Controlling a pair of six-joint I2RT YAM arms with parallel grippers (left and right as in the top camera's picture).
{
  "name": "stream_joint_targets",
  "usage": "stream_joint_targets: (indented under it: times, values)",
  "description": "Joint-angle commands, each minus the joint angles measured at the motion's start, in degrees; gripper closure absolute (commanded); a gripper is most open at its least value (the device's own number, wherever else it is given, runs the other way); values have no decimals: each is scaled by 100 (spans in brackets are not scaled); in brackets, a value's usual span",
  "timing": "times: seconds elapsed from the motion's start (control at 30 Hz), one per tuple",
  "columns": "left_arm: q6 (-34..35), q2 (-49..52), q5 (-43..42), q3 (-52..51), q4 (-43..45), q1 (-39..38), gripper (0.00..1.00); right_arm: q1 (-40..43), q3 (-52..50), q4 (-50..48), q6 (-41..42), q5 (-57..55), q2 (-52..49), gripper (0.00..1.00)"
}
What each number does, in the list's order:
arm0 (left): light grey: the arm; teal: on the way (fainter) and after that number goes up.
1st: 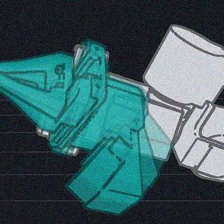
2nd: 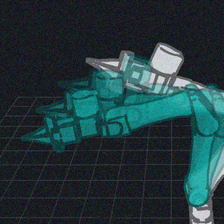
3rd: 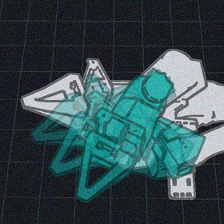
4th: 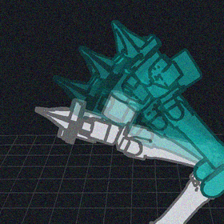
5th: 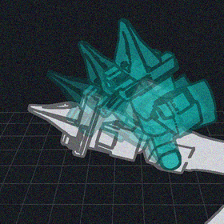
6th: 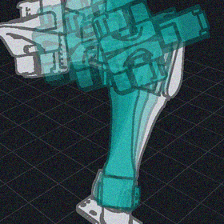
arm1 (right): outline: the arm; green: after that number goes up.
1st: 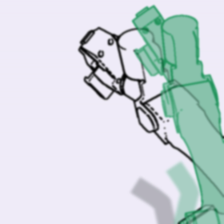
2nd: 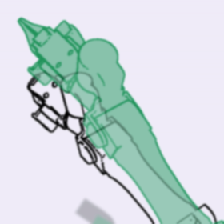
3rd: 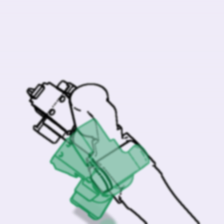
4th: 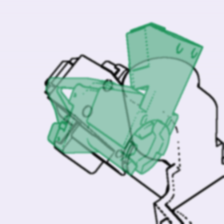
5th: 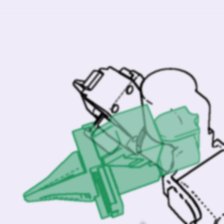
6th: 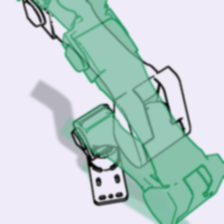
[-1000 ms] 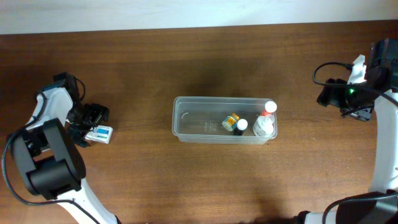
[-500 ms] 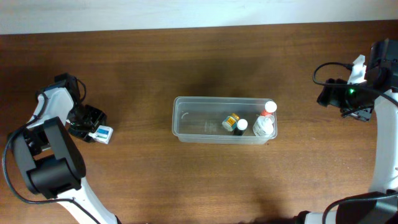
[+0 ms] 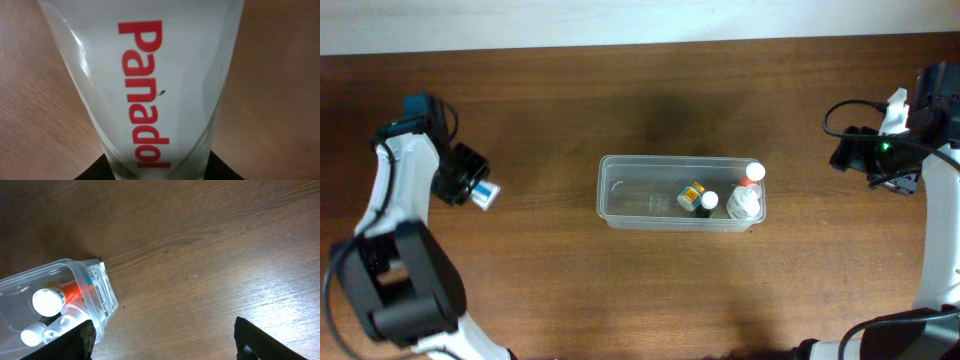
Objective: Pack container
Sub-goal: 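Move the left gripper to the Panadol box and grasp it, then lower the Panadol box into the container's left side and release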
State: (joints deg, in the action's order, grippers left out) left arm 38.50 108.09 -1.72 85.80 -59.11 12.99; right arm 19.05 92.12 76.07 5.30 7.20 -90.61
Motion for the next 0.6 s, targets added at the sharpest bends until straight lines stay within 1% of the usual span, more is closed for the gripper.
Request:
stream_joint_targets:
  times: [0.0, 0.07, 0.13, 0.23, 0.3, 0.33, 0.37, 0.57]
  values:
    - [-780, -885, 20, 190, 85, -553, 59, 9, -7, -4, -59, 35, 0, 19]
    - [-1305, -1209, 20, 190, 181, -944, 59, 9, -7, -7, -57, 35, 0, 19]
    - [-2006, -1458, 22, 190, 337, -1408, 59, 9, -7, -20, -57, 35, 0, 19]
    - [-2715, -1611, 15, 190, 426, -2055, 59, 9, -7, -22, -57, 35, 0, 19]
    - [-3152, -1606, 15, 190, 450, -2481, 59, 9, -7, -22, -57, 35, 0, 19]
    - [-3591, -1558, 15, 188, 452, -2833, 59, 9, -7, -22, -57, 35, 0, 19]
    - [-3882, -1528, 17, 188, 461, -3051, 58, 9, -7, -22, -57, 35, 0, 19]
    - [-5648, -1189, 17, 188, 470, -4076, 53, 9, -7, -22, -57, 35, 0, 19]
